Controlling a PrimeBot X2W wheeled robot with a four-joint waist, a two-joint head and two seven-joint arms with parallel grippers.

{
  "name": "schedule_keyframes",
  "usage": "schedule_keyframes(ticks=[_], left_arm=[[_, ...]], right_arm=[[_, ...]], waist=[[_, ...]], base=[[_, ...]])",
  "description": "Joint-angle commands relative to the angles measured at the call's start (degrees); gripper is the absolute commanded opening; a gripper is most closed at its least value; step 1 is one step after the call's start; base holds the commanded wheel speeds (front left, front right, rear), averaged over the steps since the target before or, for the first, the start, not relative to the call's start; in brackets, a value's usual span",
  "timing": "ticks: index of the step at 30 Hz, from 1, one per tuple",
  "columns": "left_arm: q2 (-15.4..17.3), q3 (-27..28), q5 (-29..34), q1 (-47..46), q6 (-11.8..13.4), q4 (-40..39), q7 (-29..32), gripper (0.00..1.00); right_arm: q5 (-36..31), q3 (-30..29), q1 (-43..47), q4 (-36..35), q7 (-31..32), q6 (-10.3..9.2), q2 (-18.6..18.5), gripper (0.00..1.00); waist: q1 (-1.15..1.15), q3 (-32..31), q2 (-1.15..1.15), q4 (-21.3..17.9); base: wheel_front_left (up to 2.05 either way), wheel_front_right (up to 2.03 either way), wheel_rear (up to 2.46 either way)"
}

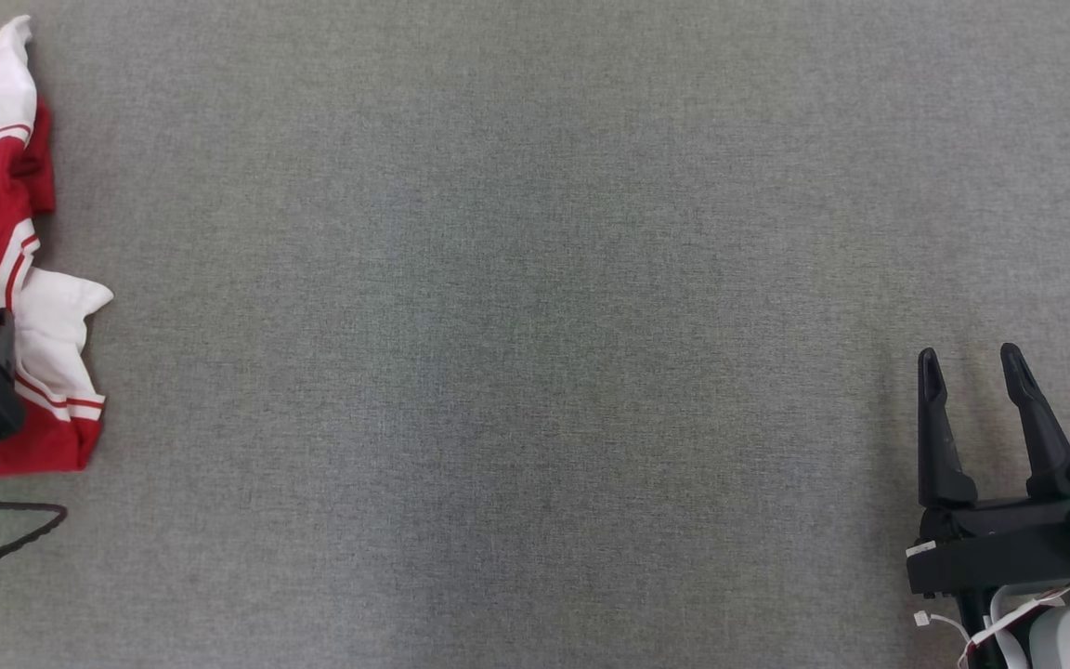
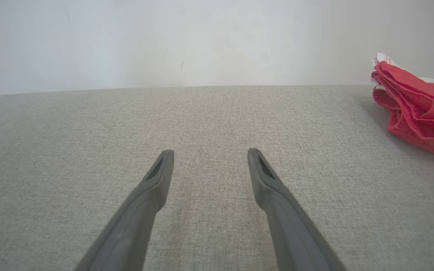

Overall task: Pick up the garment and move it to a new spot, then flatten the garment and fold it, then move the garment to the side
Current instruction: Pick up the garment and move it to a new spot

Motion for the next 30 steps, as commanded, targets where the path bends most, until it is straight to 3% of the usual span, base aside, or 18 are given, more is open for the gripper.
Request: schedule_keyframes(ticks=[1, 3, 4, 5, 17, 24, 30], left_arm=[[-0.2, -0.5, 0.0, 0.9, 0.1, 0.8, 0.4, 1.00], [-0.1, -1.1, -0.7, 1.7, 0.1, 1.9, 0.6, 1.00], [0.0, -1.6, -0.5, 1.9, 0.1, 2.1, 0.1, 0.73], [0.3, -1.6, -0.6, 2.0, 0.1, 2.4, -1.0, 0.00], [2.4, -3.0, 3.5, -5.3, 1.0, -0.7, -20.4, 0.00], [-0.2, -7.5, 5.3, -11.4, 0.3, -7.2, -21.7, 0.00], [-4.8, -12.1, 4.2, -14.8, 0.0, -15.7, -18.0, 0.00]], right_arm=[[0.1, 0.1, 0.0, 0.1, 0.0, -0.14, 0.2, 1.00], [0.0, 0.4, -0.2, 0.2, 0.1, -0.14, 0.4, 1.00], [0.0, 0.4, -0.4, 0.3, 0.1, -0.14, 0.4, 1.00], [0.1, 0.3, -0.6, 0.4, 0.1, -0.14, 0.4, 1.00], [1.1, 0.6, 0.5, 4.2, -2.0, -0.14, 2.1, 1.00], [2.0, 2.1, 0.1, 8.7, -4.0, -0.14, 3.9, 1.00], [3.2, 3.6, -0.2, 13.3, -5.6, -0.14, 5.3, 1.00]], waist=[[0.01, -0.1, 0.00, -0.1], [0.01, -0.1, 0.00, -0.4], [0.01, -0.2, 0.00, -0.5], [0.01, -0.3, 0.00, -0.6], [0.01, -5.7, 0.00, -0.3], [0.01, -10.0, 0.00, -1.6], [0.01, -13.4, 0.00, -6.1]], base=[[0.00, 0.00, 0.00], [0.00, 0.00, 0.00], [0.00, 0.00, 0.00], [0.00, 0.00, 0.00], [0.00, 0.00, 0.00], [0.00, 0.00, 0.00], [0.00, 0.00, 0.00]])
